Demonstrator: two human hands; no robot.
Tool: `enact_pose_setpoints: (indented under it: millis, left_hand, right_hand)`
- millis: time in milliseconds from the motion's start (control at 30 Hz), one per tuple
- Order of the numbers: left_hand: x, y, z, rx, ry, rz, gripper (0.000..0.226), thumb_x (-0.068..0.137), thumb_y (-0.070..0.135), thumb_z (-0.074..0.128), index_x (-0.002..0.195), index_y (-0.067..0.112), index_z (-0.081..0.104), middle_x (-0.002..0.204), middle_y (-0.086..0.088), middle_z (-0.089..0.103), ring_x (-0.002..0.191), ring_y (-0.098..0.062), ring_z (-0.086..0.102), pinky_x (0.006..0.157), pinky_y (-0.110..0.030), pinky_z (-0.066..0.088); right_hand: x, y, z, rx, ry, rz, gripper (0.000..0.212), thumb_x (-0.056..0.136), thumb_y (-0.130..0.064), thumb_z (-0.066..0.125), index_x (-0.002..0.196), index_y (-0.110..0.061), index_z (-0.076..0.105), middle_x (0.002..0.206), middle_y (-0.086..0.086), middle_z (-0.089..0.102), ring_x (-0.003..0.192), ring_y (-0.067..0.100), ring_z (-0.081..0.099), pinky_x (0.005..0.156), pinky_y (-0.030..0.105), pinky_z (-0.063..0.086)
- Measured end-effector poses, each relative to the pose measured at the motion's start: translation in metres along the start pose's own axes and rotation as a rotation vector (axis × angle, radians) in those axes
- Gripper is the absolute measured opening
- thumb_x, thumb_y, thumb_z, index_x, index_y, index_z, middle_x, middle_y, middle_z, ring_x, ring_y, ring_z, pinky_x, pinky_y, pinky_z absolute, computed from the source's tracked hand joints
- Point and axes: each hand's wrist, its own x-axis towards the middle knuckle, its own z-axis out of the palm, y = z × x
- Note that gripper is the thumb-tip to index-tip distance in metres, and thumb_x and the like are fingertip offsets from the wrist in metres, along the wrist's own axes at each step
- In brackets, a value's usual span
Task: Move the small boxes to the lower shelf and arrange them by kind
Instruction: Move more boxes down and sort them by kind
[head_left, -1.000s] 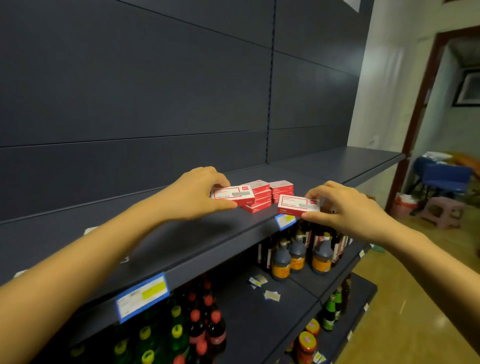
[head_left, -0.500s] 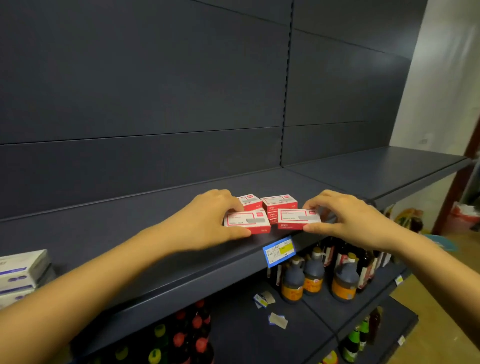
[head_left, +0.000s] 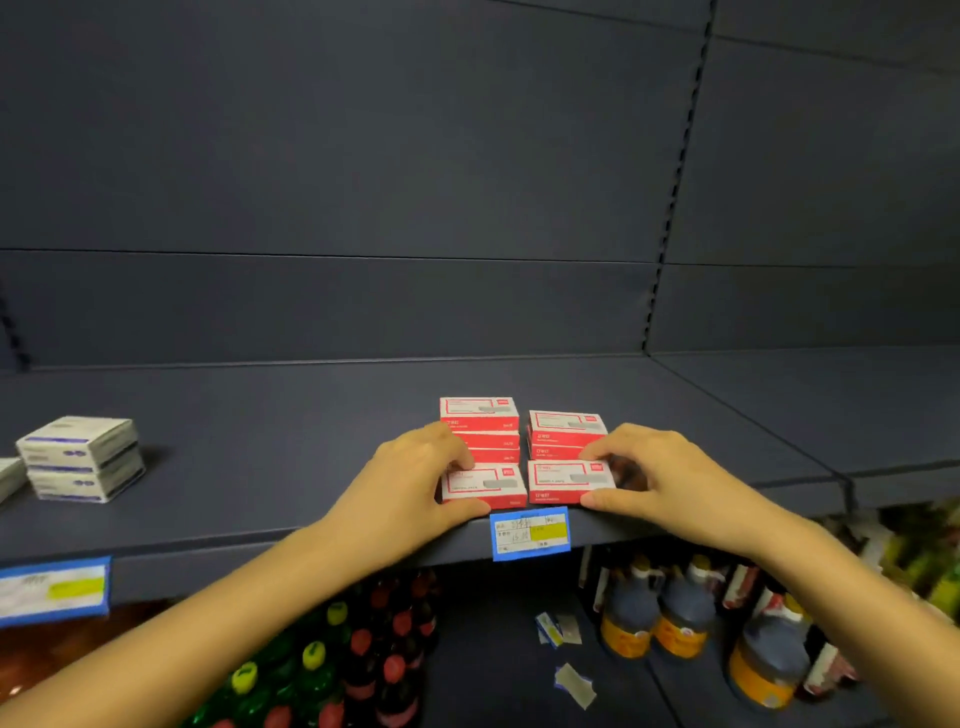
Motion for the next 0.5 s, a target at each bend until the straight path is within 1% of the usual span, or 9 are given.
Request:
enact_pose_setpoints:
  millis: [100, 133, 200, 267, 300, 400, 500]
  left_hand:
    - [-0.003, 0.005, 0.004, 0.005, 0.028, -0.088, 0.043, 0.075, 0.049, 0.066, 0.109, 0.023, 0.059, 0.119, 0.01, 0.054, 0.107, -0.006, 0.053, 0.09, -0.022, 0.046]
    - [-0.004, 0.007, 0.005, 0.02, 0.039, -0.11, 0.044, 0.075, 0.05, 0.065, 0.109, 0.024, 0.058, 0.119, 0.01, 0.054, 0.107, -0.006, 0.052, 0.089, -0.023, 0.046]
    - [-0.006, 0.011, 0.005, 0.068, 0.062, -0.139, 0.043, 0.075, 0.052, 0.064, 0.108, 0.024, 0.058, 0.117, 0.01, 0.054, 0.107, -0.006, 0.051, 0.085, -0.023, 0.045]
    - [-0.009, 0.016, 0.003, 0.116, 0.074, -0.165, 0.042, 0.077, 0.052, 0.062, 0.108, 0.024, 0.057, 0.116, 0.01, 0.053, 0.106, -0.005, 0.051, 0.081, -0.021, 0.042]
    - [-0.011, 0.018, 0.002, 0.132, 0.08, -0.178, 0.041, 0.078, 0.052, 0.06, 0.107, 0.024, 0.057, 0.115, 0.011, 0.053, 0.104, -0.005, 0.051, 0.079, -0.021, 0.042]
    - [-0.023, 0.019, -0.01, 0.164, 0.125, -0.22, 0.038, 0.079, 0.055, 0.057, 0.103, 0.026, 0.06, 0.106, 0.012, 0.055, 0.097, -0.004, 0.052, 0.073, -0.02, 0.04]
    - [-0.042, 0.012, -0.03, 0.257, 0.155, -0.276, 0.034, 0.083, 0.05, 0.054, 0.104, 0.024, 0.06, 0.104, 0.01, 0.055, 0.098, -0.007, 0.051, 0.072, -0.019, 0.034]
  right_hand:
    - [0.001, 0.004, 0.003, 0.014, 0.044, -0.022, 0.04, 0.075, -0.051, 0.065, 0.109, -0.031, 0.058, 0.106, -0.015, 0.059, 0.087, 0.001, 0.058, 0.072, 0.016, 0.05]
    - [0.001, 0.005, 0.004, -0.02, 0.061, -0.02, 0.041, 0.075, -0.053, 0.065, 0.108, -0.032, 0.058, 0.105, -0.017, 0.06, 0.086, 0.001, 0.058, 0.069, 0.016, 0.048]
    - [0.001, 0.005, 0.006, -0.168, 0.109, -0.028, 0.041, 0.075, -0.059, 0.061, 0.109, -0.036, 0.057, 0.108, -0.019, 0.058, 0.089, 0.001, 0.056, 0.064, 0.016, 0.04]
    - [0.001, 0.004, 0.007, -0.281, 0.15, -0.046, 0.039, 0.078, -0.06, 0.058, 0.11, -0.038, 0.057, 0.116, -0.021, 0.054, 0.096, 0.002, 0.055, 0.066, 0.019, 0.036]
    - [0.002, 0.002, 0.007, -0.294, 0.16, -0.056, 0.038, 0.079, -0.06, 0.057, 0.109, -0.038, 0.058, 0.119, -0.021, 0.052, 0.097, 0.002, 0.054, 0.066, 0.02, 0.036]
    - [0.007, -0.006, 0.003, -0.231, 0.183, -0.099, 0.032, 0.079, -0.057, 0.058, 0.104, -0.037, 0.06, 0.115, -0.02, 0.052, 0.088, 0.002, 0.05, 0.066, 0.023, 0.035]
    - [0.016, -0.026, 0.0, -0.168, 0.211, -0.195, 0.024, 0.081, -0.052, 0.058, 0.101, -0.037, 0.06, 0.112, -0.02, 0.055, 0.092, 0.006, 0.055, 0.068, 0.026, 0.039]
